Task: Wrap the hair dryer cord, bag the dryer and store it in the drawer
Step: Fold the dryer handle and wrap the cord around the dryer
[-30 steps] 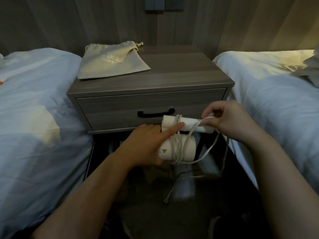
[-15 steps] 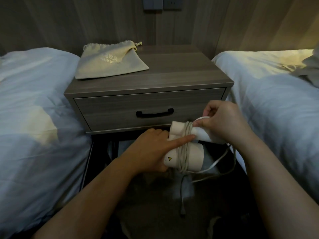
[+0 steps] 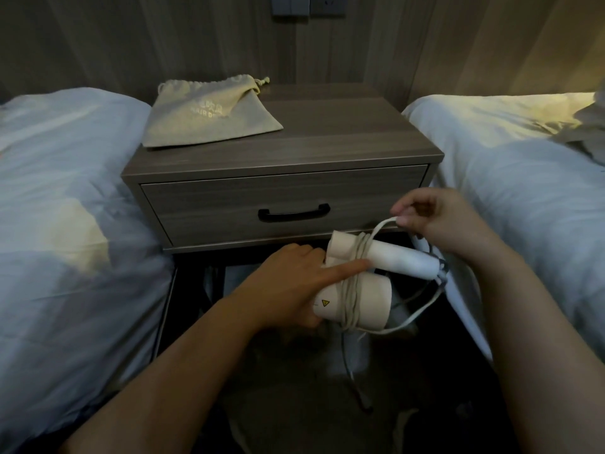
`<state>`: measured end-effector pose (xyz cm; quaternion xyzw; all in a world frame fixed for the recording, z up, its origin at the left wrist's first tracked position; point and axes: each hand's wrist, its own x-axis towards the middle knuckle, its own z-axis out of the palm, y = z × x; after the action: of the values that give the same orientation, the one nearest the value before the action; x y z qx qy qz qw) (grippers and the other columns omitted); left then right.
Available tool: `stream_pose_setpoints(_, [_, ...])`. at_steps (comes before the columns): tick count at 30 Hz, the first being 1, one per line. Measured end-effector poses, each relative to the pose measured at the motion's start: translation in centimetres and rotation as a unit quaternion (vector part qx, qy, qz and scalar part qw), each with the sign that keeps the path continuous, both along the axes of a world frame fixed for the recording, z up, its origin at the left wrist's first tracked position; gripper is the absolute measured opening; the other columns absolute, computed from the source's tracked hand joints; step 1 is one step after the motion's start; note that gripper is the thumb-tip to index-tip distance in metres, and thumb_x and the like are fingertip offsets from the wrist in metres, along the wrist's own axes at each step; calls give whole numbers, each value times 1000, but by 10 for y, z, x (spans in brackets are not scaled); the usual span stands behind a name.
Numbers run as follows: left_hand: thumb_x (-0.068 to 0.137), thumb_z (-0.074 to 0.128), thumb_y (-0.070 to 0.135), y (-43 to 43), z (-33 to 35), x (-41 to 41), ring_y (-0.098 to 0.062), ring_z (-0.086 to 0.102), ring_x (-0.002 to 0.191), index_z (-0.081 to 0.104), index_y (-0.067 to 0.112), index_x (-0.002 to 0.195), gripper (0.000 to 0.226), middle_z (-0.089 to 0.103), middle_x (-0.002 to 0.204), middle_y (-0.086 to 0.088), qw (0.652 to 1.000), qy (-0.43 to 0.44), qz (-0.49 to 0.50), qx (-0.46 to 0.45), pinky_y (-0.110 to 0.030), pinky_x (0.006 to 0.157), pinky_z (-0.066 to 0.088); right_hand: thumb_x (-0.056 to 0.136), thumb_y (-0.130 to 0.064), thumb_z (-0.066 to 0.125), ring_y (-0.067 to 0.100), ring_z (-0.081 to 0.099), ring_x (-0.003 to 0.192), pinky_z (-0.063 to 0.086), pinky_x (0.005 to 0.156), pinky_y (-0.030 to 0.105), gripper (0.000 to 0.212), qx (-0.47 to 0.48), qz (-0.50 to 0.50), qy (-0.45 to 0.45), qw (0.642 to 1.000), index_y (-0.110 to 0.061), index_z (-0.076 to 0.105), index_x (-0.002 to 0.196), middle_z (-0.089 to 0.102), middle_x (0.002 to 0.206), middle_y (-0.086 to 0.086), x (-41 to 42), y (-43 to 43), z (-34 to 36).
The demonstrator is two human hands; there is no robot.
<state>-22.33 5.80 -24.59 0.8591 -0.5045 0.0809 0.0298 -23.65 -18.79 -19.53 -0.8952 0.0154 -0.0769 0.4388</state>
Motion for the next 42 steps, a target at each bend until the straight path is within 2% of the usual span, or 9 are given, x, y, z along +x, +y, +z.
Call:
stream_pose_setpoints(8, [68,70,47,2,3,-4,-19,51,106,-7,50,138,104,53,120,-1,990,135,35,-11,-34,95,41,83,0,61,1,52,38,42,40,12,24,279,25,134,950,-8,65,61,63,45,-2,7,-25,-22])
stream_pose_setpoints(10, [66,74,44,1,5,-7,-16,49,112,-5,56,136,106,50,129,2,978,195,53,-47,-24,94,38,61,-12,80,7,61,48,49,45,15,9,342,50,157,925,-12,71,58,68,57,3,7,-26,-26])
stream_pose_setpoints(15, [62,81,41,1,4,-8,-10,52,113,-8,67,127,113,47,137,5,931,312,91,-163,-24,95,44,7,-31,94,11,60,41,49,40,18,70,440,61,189,876,-5,67,67,64,49,7,16,-20,-46])
stream_pose_setpoints(21, [61,86,25,3,3,0,17,50,104,9,64,132,112,47,120,25,849,405,128,-315,-2,85,43,44,-13,89,14,70,63,57,56,22,46,427,147,177,875,-9,73,87,74,75,7,16,-7,-45])
stream_pose_setpoints(26, [60,85,16,4,7,4,0,52,112,18,52,138,108,44,126,25,800,429,143,-395,-27,91,49,52,-21,89,10,61,78,48,60,18,77,400,238,182,866,-5,57,121,70,93,2,6,3,-37])
stream_pose_setpoints(32, [59,85,23,-1,6,6,-11,54,111,18,51,139,108,47,134,7,791,414,183,-413,-40,93,50,47,-45,87,2,54,59,39,53,17,71,385,235,147,880,-8,56,100,67,72,-9,-1,29,-30])
stream_pose_setpoints(35, [61,84,23,-2,3,8,-3,52,105,17,48,141,107,47,130,10,786,411,203,-415,-29,87,50,59,-33,81,9,50,61,37,50,17,51,370,184,139,900,-10,60,99,65,71,-5,-1,45,-34])
stream_pose_setpoints(38, [62,83,22,-3,0,9,2,50,102,17,47,141,106,46,128,12,777,414,220,-420,-20,80,46,44,-34,91,12,69,76,52,59,18,75,456,170,142,862,-7,60,108,75,87,-1,0,52,-42])
stream_pose_setpoints(42, [62,83,22,-4,-2,8,-2,52,102,21,48,139,102,47,121,18,768,421,230,-424,-30,86,50,61,-23,83,8,71,81,54,62,18,64,428,140,146,881,-4,57,117,73,95,6,-3,58,-39])
